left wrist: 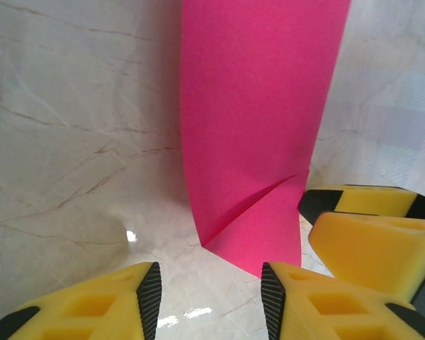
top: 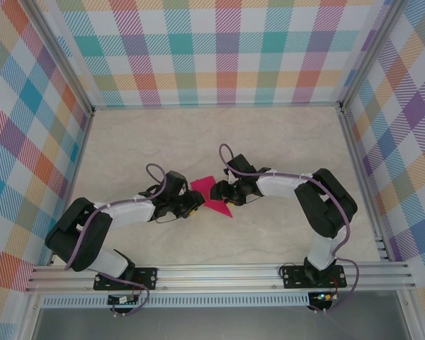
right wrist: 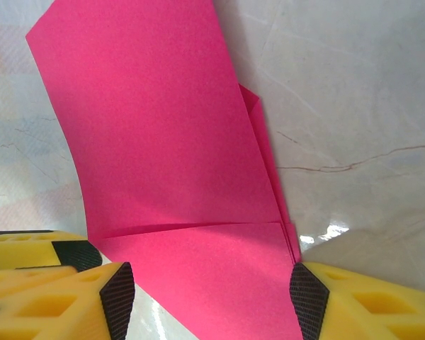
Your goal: Fold a paper plane with a square sheet of paper (pick it up from the middle)
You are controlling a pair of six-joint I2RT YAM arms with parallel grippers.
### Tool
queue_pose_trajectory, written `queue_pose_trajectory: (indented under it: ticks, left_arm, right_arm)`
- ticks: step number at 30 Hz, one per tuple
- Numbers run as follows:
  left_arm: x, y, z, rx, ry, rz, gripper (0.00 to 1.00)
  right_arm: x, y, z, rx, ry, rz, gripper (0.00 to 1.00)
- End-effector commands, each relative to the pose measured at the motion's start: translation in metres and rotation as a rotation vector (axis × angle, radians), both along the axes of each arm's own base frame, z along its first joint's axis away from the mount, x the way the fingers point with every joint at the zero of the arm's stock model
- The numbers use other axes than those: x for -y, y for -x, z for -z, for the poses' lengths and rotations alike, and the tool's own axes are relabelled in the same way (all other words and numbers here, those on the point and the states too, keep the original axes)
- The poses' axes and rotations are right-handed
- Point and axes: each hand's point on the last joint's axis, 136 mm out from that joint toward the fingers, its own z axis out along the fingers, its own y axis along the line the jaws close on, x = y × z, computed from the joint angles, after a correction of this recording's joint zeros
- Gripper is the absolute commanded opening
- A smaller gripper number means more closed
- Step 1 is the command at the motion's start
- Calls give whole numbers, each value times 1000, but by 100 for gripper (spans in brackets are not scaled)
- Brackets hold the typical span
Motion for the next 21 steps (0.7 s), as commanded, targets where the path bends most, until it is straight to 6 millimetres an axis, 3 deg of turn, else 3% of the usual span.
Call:
queue_pose_trajectory:
  ticks: [1,21]
  left_arm:
    - [10,-10,-8,53,21,12,38]
    - [20,-22,-6,115,35,45,22]
  right_arm:
    - [14,11,22,-55,56,16,63]
    - [14,9,16,-46,17,0,62]
